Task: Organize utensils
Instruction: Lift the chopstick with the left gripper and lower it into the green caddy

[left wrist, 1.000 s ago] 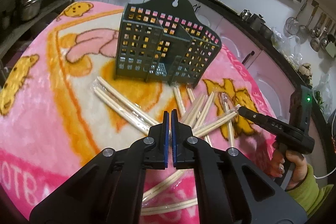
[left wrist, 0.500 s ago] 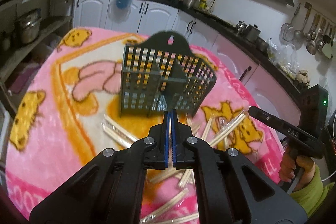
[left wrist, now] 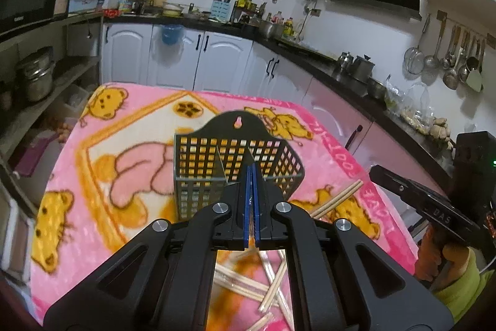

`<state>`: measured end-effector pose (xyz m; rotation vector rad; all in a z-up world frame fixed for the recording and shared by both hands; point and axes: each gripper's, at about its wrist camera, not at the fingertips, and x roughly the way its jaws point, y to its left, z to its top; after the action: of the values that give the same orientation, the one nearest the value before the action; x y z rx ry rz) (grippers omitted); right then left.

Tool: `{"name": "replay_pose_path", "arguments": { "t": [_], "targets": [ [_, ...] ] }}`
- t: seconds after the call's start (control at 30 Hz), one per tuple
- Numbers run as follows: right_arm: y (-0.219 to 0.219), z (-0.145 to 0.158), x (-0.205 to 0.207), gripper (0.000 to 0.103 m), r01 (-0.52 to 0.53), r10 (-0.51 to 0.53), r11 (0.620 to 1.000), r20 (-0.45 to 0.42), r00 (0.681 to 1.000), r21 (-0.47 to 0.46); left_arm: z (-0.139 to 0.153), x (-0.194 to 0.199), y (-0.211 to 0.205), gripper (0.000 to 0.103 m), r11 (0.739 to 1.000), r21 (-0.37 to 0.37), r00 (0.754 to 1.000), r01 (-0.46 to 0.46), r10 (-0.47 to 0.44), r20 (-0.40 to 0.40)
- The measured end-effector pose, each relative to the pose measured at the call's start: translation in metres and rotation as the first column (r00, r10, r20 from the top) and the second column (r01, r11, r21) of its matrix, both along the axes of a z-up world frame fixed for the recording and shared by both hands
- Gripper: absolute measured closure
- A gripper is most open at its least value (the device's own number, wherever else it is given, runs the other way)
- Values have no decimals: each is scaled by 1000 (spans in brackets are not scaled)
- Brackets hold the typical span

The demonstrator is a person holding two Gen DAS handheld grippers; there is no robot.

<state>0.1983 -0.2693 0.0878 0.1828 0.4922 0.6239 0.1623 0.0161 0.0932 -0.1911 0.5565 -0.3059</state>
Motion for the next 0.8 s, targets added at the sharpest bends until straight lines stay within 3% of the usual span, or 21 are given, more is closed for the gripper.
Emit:
{"name": "replay_pose_path", "arguments": {
  "t": [0.8],
  "targets": [
    [8, 73, -12, 102, -27, 28, 1000, 198, 980, -8, 75, 5, -3, 103, 1000, 11, 985, 14, -16, 172]
  ]
}}
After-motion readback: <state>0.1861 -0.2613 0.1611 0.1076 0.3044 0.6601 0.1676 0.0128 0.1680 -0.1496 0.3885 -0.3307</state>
